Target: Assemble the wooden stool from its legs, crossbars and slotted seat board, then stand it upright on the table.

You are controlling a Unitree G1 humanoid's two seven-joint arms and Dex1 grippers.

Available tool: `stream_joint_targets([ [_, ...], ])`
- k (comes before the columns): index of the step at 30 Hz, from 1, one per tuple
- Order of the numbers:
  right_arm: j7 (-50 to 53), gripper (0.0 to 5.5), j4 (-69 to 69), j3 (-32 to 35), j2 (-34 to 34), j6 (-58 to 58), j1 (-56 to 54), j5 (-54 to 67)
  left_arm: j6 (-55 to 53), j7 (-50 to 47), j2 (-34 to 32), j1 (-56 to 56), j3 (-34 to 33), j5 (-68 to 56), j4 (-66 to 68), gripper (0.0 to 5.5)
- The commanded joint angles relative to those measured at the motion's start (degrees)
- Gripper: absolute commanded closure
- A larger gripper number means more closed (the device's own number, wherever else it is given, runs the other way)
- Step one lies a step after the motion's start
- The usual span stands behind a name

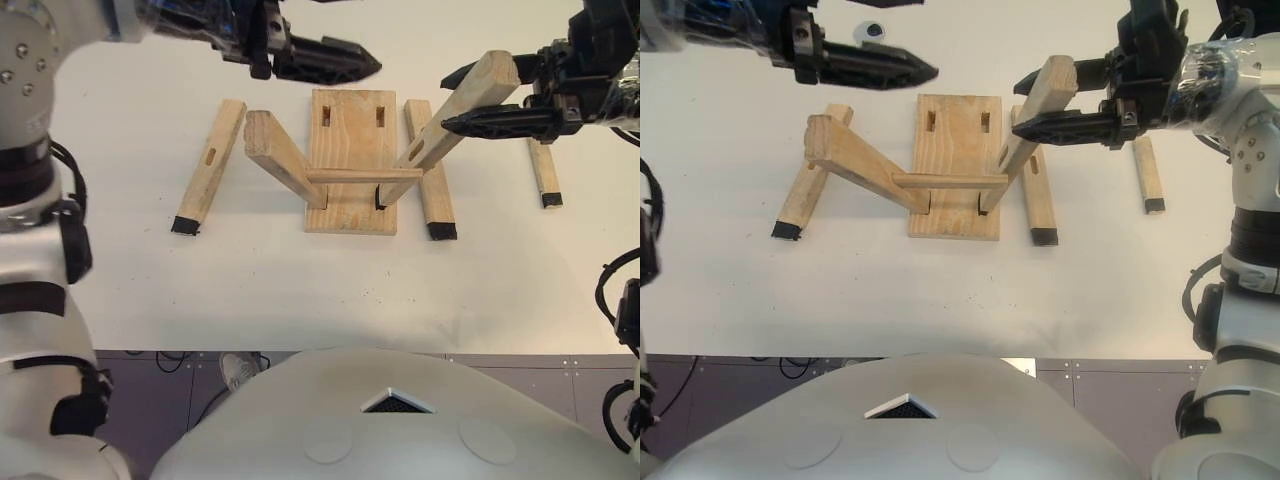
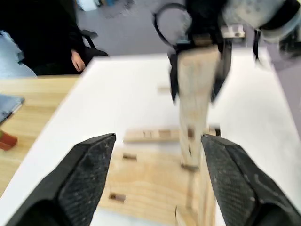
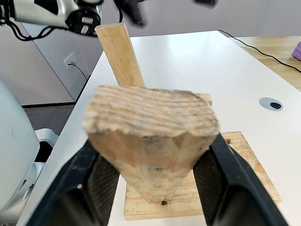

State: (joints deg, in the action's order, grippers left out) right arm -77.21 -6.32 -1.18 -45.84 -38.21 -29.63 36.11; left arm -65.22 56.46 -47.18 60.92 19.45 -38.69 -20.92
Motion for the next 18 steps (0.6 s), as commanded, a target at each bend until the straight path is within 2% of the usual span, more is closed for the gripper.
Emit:
stream_joint_targets([
  [1,2.6,3.47,-0.5,-1.4,0.0,-1.5,2.8,-1.3,-5.6,4.7,-1.0,7.9,10.1,2.6,-1.9,2.18],
  [7,4.8,3.47,-0.6,-1.7,1.3,-1.1,3.1,-1.0,-10.2,3.2,4.6,7.2,17.8,3.6,-3.7,2.18],
  [11,5.3,3.47,-0.9,-2.1,1.4,-0.7,3.5,-0.5,-8.4,-1.0,8.8,3.5,20.8,6.9,-2.2,2.18],
  [18,4.6,3.47,-0.4,-3.2,0.5,0.9,4.1,-1.1,-5.4,-4.4,10.9,-2.2,23.8,11.1,-3.8,3.16],
])
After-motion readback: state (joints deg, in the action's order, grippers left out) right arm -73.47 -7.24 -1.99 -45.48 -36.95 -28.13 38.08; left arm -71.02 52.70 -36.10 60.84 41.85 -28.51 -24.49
